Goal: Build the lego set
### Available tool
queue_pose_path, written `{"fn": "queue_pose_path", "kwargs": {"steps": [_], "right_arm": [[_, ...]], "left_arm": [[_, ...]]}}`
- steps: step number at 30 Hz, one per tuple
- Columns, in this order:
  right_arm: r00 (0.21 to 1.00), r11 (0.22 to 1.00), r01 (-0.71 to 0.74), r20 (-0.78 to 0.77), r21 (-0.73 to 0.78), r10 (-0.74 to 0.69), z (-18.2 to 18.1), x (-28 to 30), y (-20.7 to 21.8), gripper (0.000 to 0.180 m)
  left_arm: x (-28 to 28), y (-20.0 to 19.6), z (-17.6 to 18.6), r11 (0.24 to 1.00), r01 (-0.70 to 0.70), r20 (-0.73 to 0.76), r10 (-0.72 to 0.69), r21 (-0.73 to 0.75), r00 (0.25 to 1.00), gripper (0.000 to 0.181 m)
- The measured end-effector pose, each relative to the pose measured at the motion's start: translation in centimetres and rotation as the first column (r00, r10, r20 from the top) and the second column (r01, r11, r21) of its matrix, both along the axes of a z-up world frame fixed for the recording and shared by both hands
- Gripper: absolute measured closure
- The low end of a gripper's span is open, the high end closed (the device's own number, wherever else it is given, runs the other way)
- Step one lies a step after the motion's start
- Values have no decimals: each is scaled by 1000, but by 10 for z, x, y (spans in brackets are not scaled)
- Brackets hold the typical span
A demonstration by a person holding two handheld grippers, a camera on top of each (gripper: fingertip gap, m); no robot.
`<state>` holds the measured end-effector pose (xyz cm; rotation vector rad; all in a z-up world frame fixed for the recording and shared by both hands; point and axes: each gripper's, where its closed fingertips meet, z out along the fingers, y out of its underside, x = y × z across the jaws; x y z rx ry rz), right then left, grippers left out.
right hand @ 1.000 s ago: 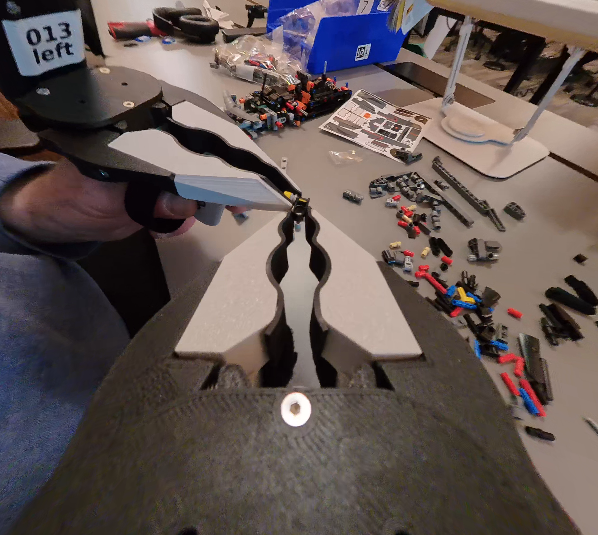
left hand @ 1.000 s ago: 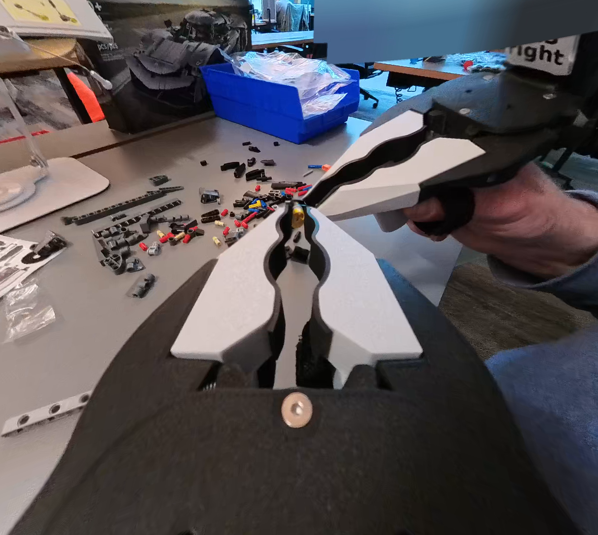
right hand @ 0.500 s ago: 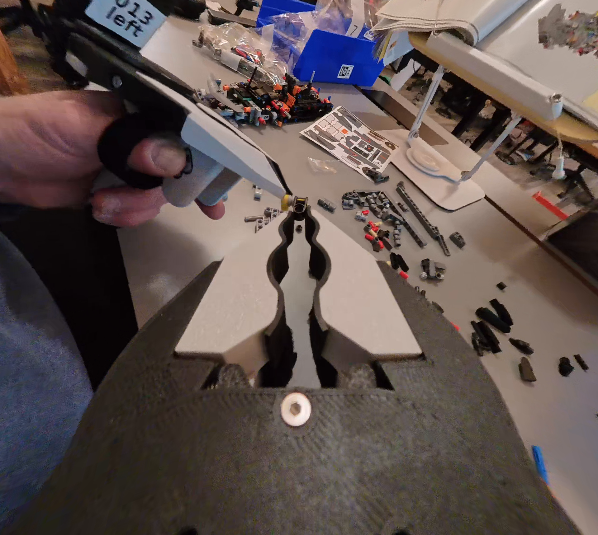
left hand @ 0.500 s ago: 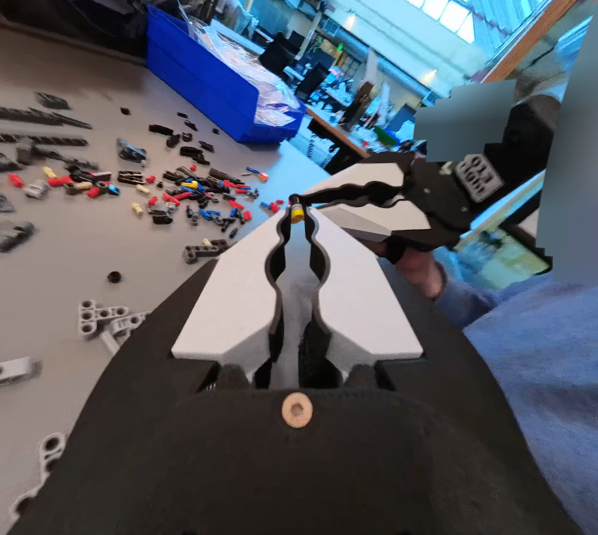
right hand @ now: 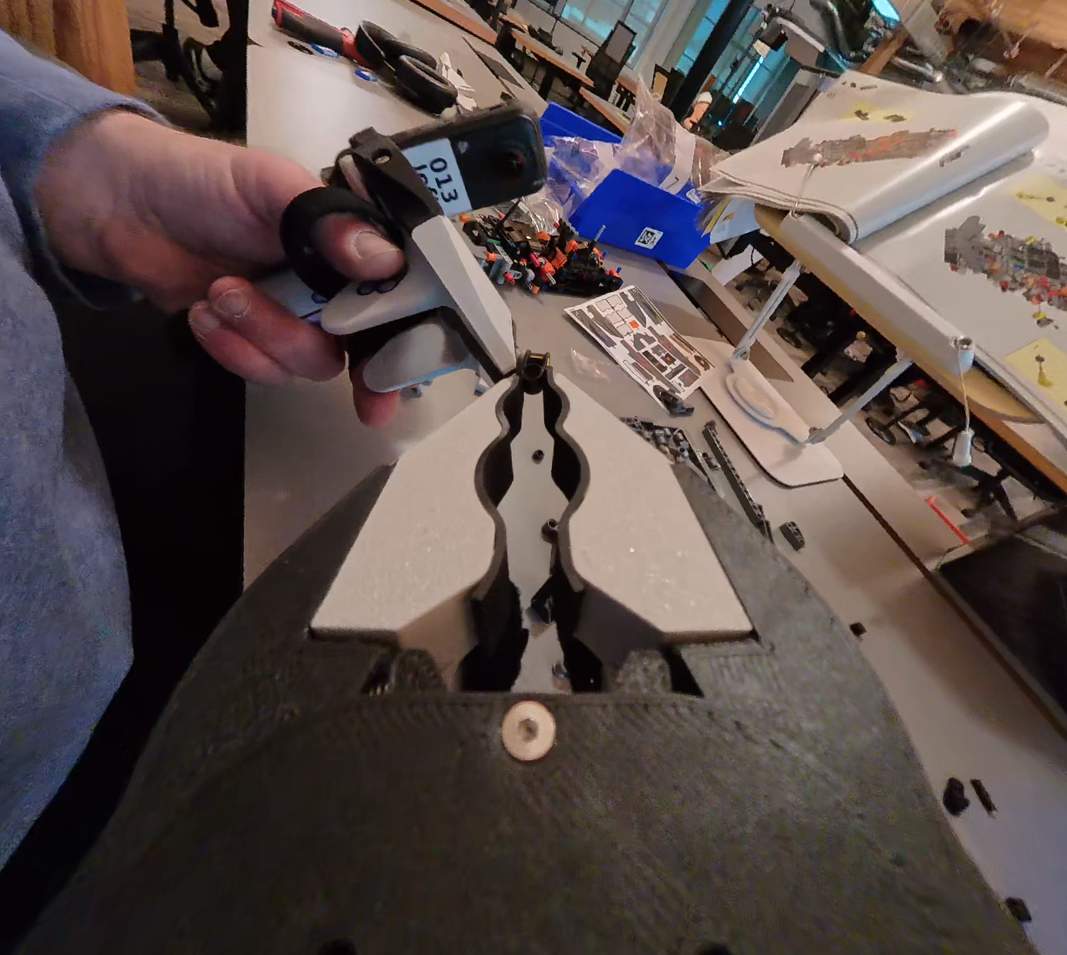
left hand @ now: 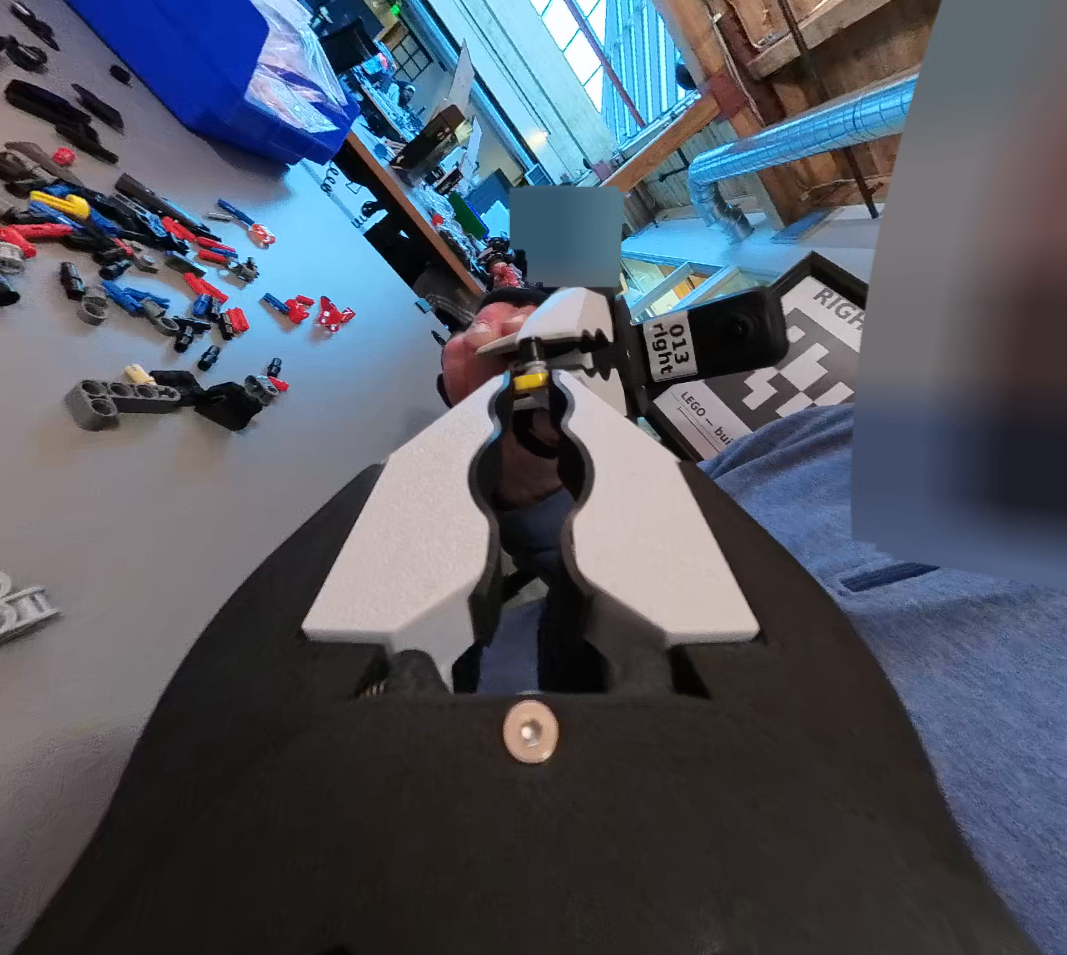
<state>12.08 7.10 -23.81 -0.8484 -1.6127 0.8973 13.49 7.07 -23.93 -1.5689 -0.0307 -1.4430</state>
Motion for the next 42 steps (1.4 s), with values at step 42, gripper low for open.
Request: {"fn": "queue_pose_path", "kwargs": {"steps": [42], "right_arm": [[852, 833, -296, 264, -467, 451, -36, 11, -30, 177]], "left_arm": [[7, -20, -49, 953, 207, -827, 68, 219, 558, 171]]}}
